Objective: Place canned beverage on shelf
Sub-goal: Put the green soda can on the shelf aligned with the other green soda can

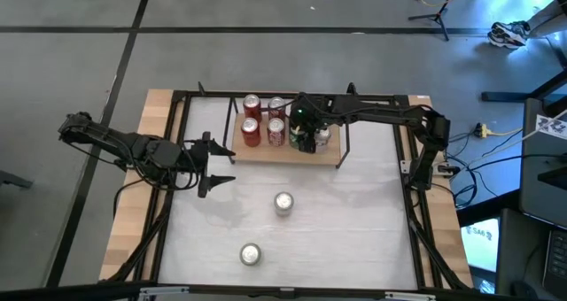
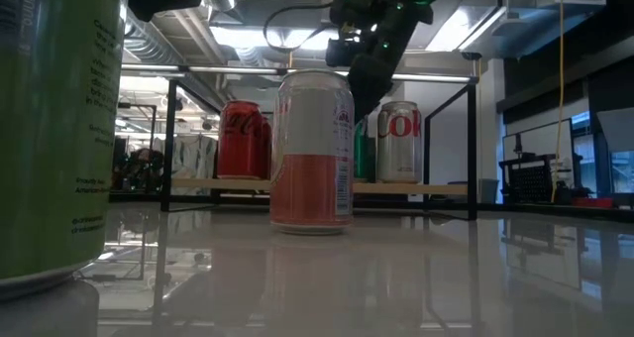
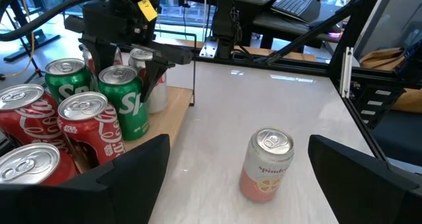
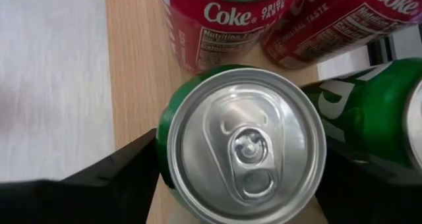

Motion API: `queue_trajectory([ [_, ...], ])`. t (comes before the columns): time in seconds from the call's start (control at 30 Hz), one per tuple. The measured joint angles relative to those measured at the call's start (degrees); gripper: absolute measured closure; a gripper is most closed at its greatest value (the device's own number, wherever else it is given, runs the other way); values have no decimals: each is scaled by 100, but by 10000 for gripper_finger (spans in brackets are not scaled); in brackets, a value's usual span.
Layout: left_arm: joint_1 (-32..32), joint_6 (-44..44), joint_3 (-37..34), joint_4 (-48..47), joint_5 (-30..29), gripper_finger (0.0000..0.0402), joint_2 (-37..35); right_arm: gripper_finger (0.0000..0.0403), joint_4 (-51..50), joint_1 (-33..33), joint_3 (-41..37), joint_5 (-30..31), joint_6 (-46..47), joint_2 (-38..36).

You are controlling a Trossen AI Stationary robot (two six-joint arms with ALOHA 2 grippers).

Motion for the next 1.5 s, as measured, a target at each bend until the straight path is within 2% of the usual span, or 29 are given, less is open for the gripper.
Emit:
queue_trajectory([
  [0.27, -2, 0, 0, 1, 0, 51, 0, 60, -2, 2, -9, 17, -6, 14],
  [1.5, 0, 2, 0, 1, -2, 51, -1, 58, -4, 2, -20, -24, -7, 29],
])
